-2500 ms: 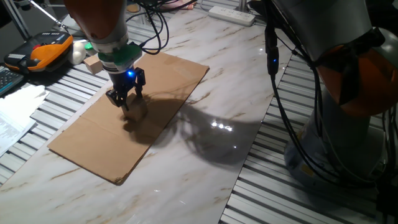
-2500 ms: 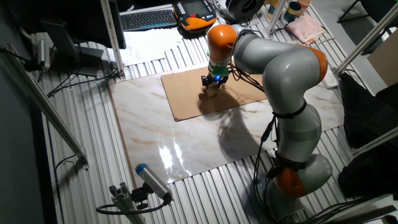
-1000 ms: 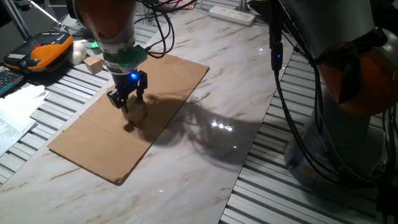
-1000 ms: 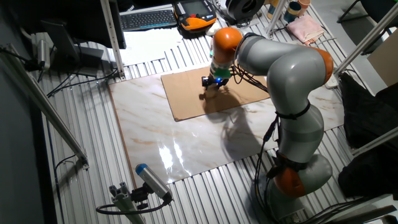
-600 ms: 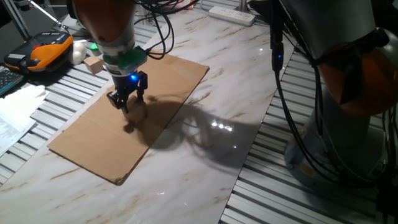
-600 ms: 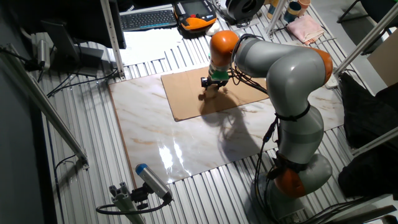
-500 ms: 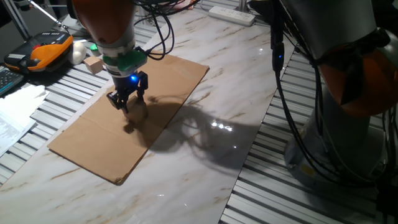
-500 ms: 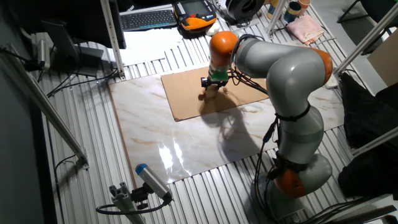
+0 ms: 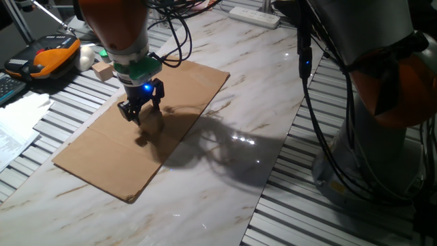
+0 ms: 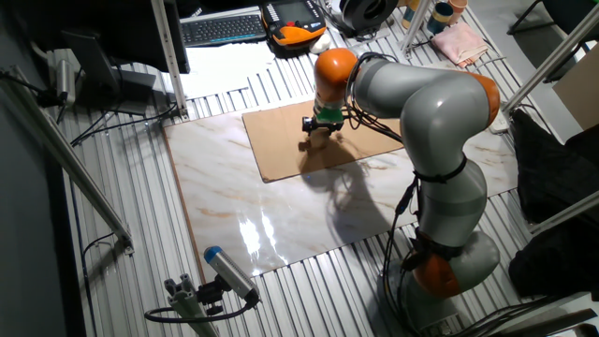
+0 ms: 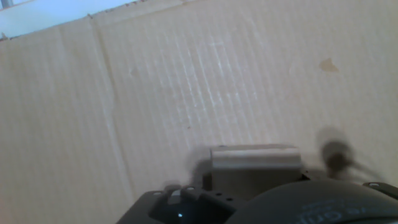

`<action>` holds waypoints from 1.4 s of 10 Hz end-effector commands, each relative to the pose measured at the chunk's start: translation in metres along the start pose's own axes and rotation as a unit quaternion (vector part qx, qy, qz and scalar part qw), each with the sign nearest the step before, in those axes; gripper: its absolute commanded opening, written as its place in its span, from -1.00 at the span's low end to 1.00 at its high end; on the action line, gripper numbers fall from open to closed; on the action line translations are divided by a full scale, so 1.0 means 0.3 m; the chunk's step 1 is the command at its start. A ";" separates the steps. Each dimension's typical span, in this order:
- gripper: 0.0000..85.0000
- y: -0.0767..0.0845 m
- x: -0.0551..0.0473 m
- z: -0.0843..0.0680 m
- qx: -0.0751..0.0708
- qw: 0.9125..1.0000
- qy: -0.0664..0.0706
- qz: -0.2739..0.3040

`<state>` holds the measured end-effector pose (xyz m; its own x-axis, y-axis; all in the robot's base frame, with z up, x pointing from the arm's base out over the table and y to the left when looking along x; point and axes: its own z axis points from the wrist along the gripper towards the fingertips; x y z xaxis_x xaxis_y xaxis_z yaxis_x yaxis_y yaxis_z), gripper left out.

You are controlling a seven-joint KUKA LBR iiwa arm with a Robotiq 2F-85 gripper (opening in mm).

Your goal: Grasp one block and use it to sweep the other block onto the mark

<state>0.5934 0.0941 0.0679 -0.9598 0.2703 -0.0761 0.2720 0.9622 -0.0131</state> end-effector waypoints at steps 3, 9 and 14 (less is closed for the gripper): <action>0.60 -0.008 -0.008 -0.010 0.003 1.000 0.002 -0.002; 0.60 -0.048 -0.010 -0.089 -0.004 1.000 0.011 -0.014; -1.00 -0.121 -0.066 -0.159 -0.056 0.992 0.063 -0.090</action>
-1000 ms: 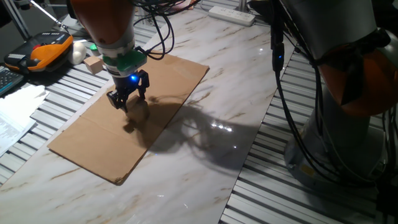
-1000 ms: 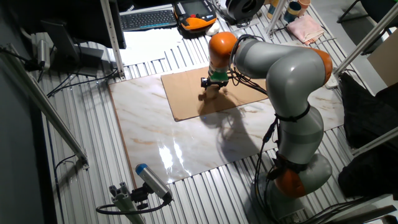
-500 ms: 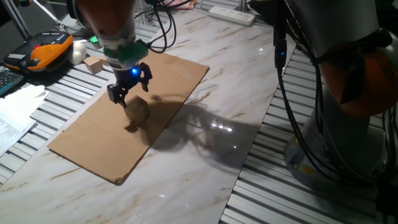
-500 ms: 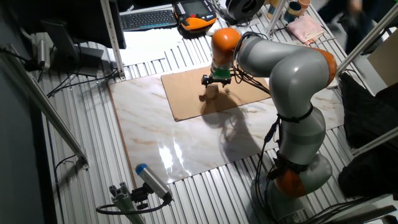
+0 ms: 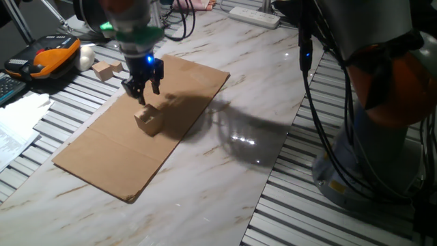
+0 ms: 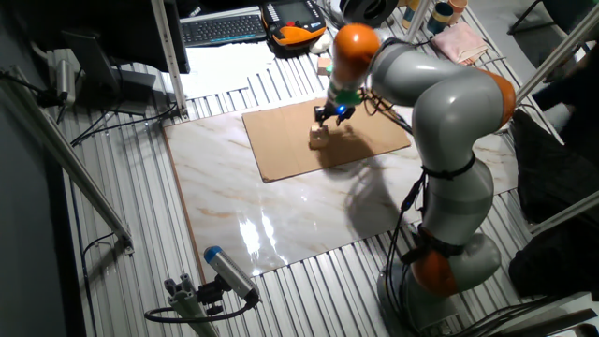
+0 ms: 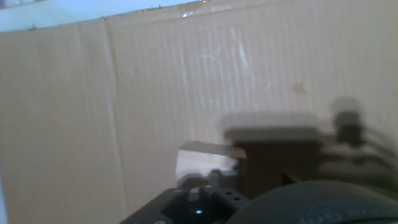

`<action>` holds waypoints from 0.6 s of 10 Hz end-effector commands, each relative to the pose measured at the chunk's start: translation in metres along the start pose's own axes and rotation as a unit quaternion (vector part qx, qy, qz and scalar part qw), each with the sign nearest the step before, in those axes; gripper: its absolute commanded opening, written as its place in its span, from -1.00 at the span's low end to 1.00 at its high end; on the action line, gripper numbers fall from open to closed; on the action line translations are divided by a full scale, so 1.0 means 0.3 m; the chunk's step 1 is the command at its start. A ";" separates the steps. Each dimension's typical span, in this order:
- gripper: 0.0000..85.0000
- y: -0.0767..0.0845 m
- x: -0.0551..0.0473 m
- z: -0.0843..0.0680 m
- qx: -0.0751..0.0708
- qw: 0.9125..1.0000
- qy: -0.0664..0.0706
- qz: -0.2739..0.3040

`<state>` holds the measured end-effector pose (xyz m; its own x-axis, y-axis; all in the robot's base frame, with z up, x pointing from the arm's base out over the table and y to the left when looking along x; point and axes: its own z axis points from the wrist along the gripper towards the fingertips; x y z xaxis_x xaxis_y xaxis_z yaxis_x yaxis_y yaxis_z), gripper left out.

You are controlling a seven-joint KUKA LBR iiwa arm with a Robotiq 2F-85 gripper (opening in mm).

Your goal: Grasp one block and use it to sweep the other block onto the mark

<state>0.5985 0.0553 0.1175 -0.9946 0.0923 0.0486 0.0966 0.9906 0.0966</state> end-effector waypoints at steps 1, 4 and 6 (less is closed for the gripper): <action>-1.00 -0.002 0.006 -0.009 -0.011 1.000 0.007 -0.001; -1.00 0.000 0.060 -0.038 0.036 0.999 0.012 -0.030; -1.00 -0.002 0.104 -0.067 0.067 0.994 0.022 -0.079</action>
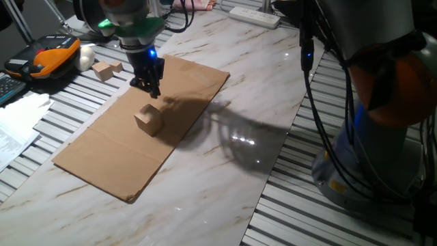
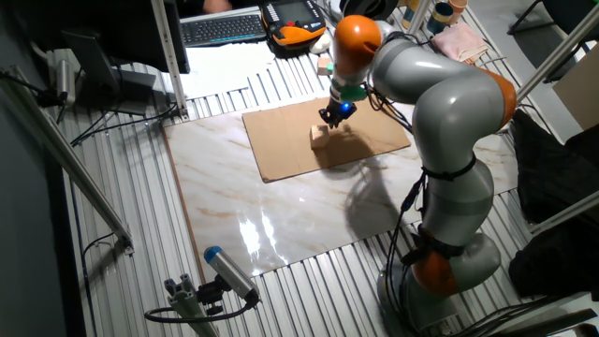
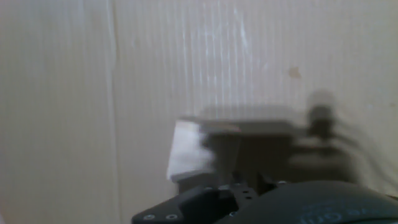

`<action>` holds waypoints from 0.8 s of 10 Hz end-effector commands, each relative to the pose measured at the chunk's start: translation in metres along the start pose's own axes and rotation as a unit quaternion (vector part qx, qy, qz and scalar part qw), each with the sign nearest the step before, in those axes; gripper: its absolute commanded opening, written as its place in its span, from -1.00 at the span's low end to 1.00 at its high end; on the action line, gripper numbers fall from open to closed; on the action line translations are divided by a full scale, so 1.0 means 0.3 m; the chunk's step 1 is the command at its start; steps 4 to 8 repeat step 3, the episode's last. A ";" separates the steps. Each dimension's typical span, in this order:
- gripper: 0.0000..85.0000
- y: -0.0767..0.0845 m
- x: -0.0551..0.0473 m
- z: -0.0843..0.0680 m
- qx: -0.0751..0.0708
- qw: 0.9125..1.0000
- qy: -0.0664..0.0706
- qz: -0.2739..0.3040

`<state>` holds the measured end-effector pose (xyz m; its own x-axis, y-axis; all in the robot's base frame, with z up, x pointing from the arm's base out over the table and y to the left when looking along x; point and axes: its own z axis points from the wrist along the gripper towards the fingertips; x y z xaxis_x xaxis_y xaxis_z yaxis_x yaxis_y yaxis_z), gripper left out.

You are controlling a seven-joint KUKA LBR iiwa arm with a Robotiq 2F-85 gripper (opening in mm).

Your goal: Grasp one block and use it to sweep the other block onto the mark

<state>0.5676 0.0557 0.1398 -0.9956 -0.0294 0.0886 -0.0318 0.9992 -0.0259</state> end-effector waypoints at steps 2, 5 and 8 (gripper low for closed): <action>-1.00 0.003 0.036 -0.014 0.001 0.999 0.020 -0.047; -1.00 0.010 0.046 -0.016 -0.001 0.998 0.028 -0.050; -1.00 0.010 0.046 -0.016 -0.001 0.998 0.028 -0.050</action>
